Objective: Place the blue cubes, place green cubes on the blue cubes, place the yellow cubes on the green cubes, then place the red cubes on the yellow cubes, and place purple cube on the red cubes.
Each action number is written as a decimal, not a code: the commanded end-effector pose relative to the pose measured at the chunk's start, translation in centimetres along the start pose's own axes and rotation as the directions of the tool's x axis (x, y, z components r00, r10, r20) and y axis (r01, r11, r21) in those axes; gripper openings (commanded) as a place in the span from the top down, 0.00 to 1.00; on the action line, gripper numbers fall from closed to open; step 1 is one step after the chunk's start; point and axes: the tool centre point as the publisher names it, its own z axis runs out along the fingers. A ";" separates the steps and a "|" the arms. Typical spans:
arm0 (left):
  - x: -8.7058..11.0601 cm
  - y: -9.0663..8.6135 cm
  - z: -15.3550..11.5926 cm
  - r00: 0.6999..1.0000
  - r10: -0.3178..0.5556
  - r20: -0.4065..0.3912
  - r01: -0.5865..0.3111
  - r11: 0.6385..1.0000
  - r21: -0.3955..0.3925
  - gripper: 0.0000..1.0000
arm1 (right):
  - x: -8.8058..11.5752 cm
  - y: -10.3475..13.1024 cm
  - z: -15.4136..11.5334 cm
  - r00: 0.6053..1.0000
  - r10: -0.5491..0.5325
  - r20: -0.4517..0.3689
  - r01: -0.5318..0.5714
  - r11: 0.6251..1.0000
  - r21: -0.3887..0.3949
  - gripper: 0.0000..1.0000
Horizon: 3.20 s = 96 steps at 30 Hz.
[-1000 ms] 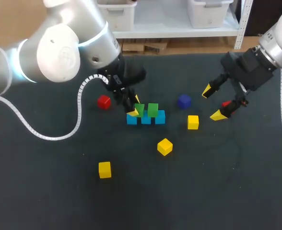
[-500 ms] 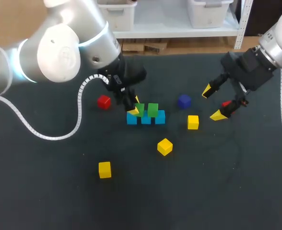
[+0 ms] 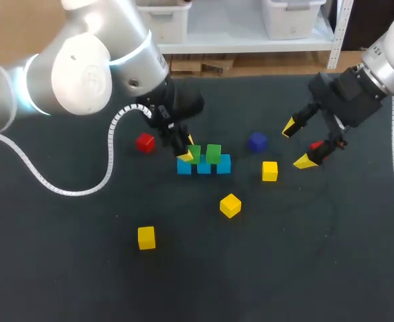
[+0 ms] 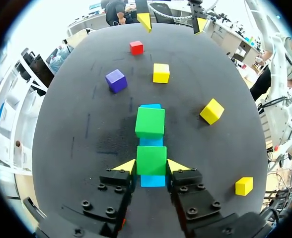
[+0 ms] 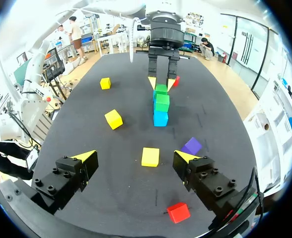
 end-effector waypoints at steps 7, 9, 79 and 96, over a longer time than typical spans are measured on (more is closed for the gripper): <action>0.0 0.0 0.0 1.000 -0.003 -0.003 0.003 1.000 0.016 0.00 | 0.0 -0.1 0.0 1.000 -0.002 0.003 0.002 1.000 -0.002 0.00; 0.0 0.0 0.0 1.000 0.000 -0.002 0.000 1.000 0.013 0.00 | 0.0 -0.1 0.0 1.000 -0.002 0.003 0.002 1.000 -0.002 0.00; -2.6 2.6 0.8 0.998 0.056 0.025 -0.056 0.998 0.004 0.00 | 0.0 -0.1 0.0 1.000 -0.002 0.003 0.002 1.000 -0.002 0.00; -2.3 2.9 0.9 0.998 0.055 0.017 -0.055 0.998 0.009 0.00 | 0.0 -0.1 0.0 1.000 -0.002 0.003 0.002 1.000 -0.002 0.00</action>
